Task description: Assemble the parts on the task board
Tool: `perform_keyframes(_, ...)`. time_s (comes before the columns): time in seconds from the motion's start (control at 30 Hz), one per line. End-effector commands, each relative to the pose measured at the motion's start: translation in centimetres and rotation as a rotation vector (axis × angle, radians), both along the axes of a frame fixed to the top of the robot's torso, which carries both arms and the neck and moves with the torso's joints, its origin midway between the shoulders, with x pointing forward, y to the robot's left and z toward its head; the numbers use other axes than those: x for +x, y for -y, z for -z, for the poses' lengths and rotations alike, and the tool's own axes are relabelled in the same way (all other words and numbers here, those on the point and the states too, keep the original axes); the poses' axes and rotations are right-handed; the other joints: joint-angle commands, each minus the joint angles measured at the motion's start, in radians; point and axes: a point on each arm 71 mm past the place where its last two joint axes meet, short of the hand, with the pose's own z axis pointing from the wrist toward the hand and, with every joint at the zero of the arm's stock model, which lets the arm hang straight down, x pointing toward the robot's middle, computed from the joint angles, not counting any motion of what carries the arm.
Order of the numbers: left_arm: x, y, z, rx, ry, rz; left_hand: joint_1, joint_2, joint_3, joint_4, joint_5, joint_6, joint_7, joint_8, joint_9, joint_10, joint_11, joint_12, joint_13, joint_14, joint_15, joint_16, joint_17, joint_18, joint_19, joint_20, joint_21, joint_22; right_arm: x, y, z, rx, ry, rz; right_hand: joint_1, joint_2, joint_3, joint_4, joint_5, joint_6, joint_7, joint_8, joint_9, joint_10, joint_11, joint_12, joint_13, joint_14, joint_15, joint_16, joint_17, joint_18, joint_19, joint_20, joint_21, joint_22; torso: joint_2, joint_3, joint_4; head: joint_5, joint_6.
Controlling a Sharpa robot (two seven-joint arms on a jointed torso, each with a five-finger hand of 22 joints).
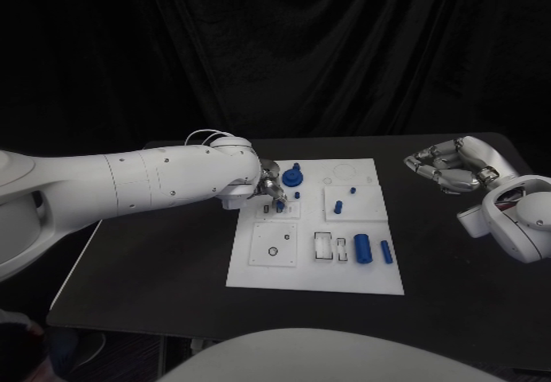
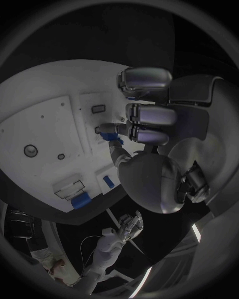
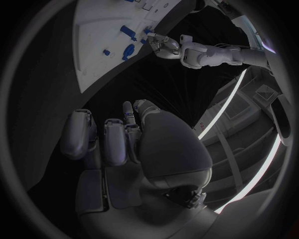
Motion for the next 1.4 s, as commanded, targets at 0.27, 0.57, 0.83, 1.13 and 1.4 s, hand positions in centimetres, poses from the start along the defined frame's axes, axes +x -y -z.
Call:
perform_keyframes(0.27,-0.2,-0.5,0.0,-0.009,0.016,-0.023,-0.022,0.001,0.055,-0.041,-0.02,0.009,-0.002,-0.008,0.006,0.107,0.002,0.004,0.263,0.104,0.0,-0.005,0.263,-0.008,0.0,-0.001,-0.004,0.041,-0.1,0.0,0.3,-0.011,-0.026,0.002,0.012,0.0,0.0,-0.007,0.008,-0.001,0.004,-0.005,0.002,-0.009,-0.003,-0.005,0.036,0.036,-0.001,-0.007,0.042,0.014,-0.002,-0.002,-0.009,0.127,0.0,0.0001,0.0023,0.002,0.0)
perform_keyframes(0.57,-0.6,-1.1,0.6,-0.005,0.008,-0.039,-0.025,0.001,0.057,-0.041,-0.025,0.01,-0.002,-0.008,0.007,0.107,0.002,0.004,0.263,0.104,0.0,-0.005,0.263,-0.008,-0.001,-0.002,-0.005,0.04,0.0,0.0,0.3,-0.014,-0.029,0.003,0.014,0.0,0.001,-0.008,0.013,-0.001,0.004,-0.005,0.002,-0.014,-0.003,-0.009,0.03,0.036,-0.001,-0.009,0.04,0.015,-0.003,-0.002,-0.012,0.126,0.001,-0.0004,0.001,0.003,0.0)
perform_keyframes(0.83,-1.0,-1.3,1.3,-0.003,-0.005,-0.046,-0.028,0.002,0.059,-0.04,-0.029,0.01,-0.002,-0.009,0.008,0.107,0.002,0.004,0.263,0.104,0.0,-0.005,0.263,-0.006,-0.005,-0.002,-0.008,0.035,0.0,0.1,0.3,-0.016,-0.032,0.005,0.015,0.0,0.001,-0.009,0.015,-0.001,0.004,-0.005,0.002,-0.015,-0.003,-0.009,0.029,0.035,-0.001,-0.009,0.039,0.015,-0.004,-0.002,-0.014,0.125,0.0,-0.0002,0.0005,0.001,0.0)
perform_keyframes(1.13,-1.3,-1.2,1.8,-0.02,0.0,-0.048,-0.031,0.002,0.06,-0.039,-0.031,0.01,-0.002,-0.011,0.008,0.107,0.002,0.004,0.263,0.104,0.0,-0.005,0.263,-0.005,-0.008,-0.002,-0.011,0.032,0.0,0.1,0.3,-0.016,-0.033,0.006,0.016,0.0,0.002,-0.009,0.017,-0.001,0.004,-0.005,0.002,-0.016,-0.002,-0.01,0.027,0.035,-0.001,-0.01,0.038,0.015,-0.004,-0.002,-0.014,0.125,0.0,-0.0004,-0.0004,0.001,0.0)
perform_keyframes(1.4,-1.3,-1.1,1.8,-0.037,0.013,-0.047,-0.032,0.003,0.061,-0.039,-0.032,0.01,-0.002,-0.012,0.008,0.107,0.002,0.004,0.263,0.104,0.0,-0.005,0.263,-0.005,-0.01,-0.002,-0.012,0.03,0.0,0.1,0.4,-0.017,-0.035,0.006,0.017,0.0,0.002,-0.01,0.019,-0.001,0.004,-0.005,0.002,-0.018,-0.002,-0.011,0.025,0.035,-0.001,-0.011,0.038,0.015,-0.004,-0.002,-0.015,0.125,0.0,-0.0004,-0.0005,0.002,0.0)
